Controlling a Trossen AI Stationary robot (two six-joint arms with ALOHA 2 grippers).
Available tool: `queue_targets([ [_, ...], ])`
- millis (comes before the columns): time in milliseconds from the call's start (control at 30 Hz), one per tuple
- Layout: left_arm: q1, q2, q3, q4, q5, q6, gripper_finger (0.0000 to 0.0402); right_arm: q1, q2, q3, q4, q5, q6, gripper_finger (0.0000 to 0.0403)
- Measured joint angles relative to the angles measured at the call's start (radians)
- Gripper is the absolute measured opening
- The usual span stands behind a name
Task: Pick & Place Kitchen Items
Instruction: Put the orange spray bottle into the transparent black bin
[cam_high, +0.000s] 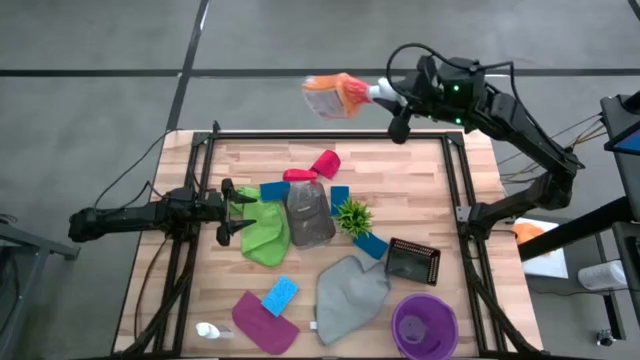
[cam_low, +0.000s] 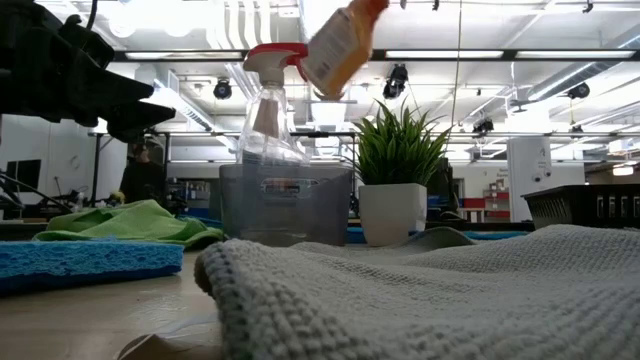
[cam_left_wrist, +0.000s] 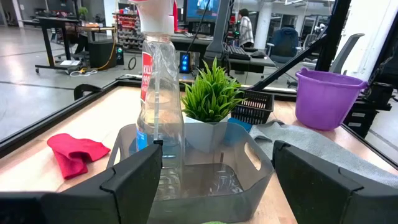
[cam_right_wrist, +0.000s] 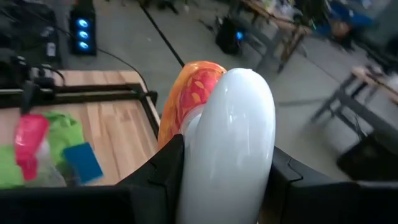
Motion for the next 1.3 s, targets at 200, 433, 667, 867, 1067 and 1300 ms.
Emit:
queue_targets([
  [200, 0.0, 0.0, 0.0, 0.0, 0.0, 0.0, 0.0308, 0.068, 0.014, 0.0, 0.109, -0.115, -0.011, 0.0126],
  [433, 0.0, 0.0, 0.0, 0.0, 0.0, 0.0, 0.0308, 0.156, 0.03, 0.016, 0.127, -0.236, -0.016, 0.0126],
  [667, 0.0, 0.0, 0.0, 0.0, 0.0, 0.0, 0.0308, 0.253, 0.041, 0.017, 0.107, -0.349, -0.031, 0.0126],
  [867, 0.0, 0.0, 0.0, 0.0, 0.0, 0.0, 0.0308, 0.333, 0.062, 0.017, 0.047, -0.372, -0.043, 0.0126],
  [1067, 0.0, 0.0, 0.0, 0.0, 0.0, -0.001, 0.0308, 0.388, 0.124, 0.017, -0.035, -0.372, -0.044, 0.0126],
  [1300, 0.0, 0.0, 0.0, -0.001, 0.0, -0.001, 0.0308, 0.4, 0.214, 0.016, -0.099, -0.348, -0.058, 0.0126],
])
